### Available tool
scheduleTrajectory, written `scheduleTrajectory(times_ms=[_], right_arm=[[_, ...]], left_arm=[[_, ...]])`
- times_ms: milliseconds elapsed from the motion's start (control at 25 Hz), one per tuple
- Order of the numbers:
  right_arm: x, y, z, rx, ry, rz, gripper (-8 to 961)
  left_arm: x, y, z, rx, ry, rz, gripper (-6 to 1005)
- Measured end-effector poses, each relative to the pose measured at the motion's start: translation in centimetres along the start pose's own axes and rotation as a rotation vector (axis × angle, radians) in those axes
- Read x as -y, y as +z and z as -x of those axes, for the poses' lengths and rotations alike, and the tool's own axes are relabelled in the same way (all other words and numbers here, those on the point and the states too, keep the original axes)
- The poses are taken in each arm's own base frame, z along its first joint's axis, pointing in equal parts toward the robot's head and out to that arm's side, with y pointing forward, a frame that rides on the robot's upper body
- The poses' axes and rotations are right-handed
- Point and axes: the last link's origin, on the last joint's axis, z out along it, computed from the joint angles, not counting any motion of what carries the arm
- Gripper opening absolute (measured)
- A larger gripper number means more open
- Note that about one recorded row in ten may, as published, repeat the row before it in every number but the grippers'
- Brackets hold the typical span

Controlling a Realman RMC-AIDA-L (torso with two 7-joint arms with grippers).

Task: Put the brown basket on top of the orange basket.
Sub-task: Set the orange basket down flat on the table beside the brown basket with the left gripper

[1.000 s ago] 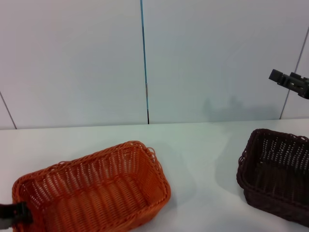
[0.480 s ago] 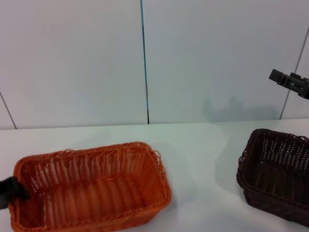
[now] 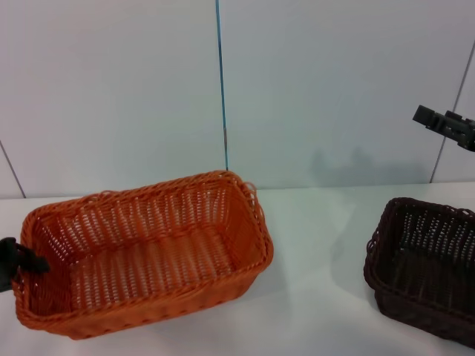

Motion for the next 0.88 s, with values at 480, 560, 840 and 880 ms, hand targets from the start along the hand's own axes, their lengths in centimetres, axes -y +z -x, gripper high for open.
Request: scheduleTrajectory(times_ms=[480,560,840,880], right_arm=[[0.1,0.1,-0.3,-0.008,-0.001,-0.002,899],[0.0,-0.1,-0.4,-0.013,-0.001,0.000,899],[-0.1,-0.4,-0.5,-0.020,0.002,0.002,900],[-0.1,-0.4,-0.6,-0.020,0.001,0.001,900]], left_arm=[[-1.2,-0.8,-0.4,-0.016,-0.023,0.117,165],[-1.6,-0.4,-0.1,-0.011,-0.025,0.140,165],[-2.8,1.1,1.1,0.002,-0.018,0.188,165],[-3.0,1.4,1.3,0.002,-0.018,0.192,165]])
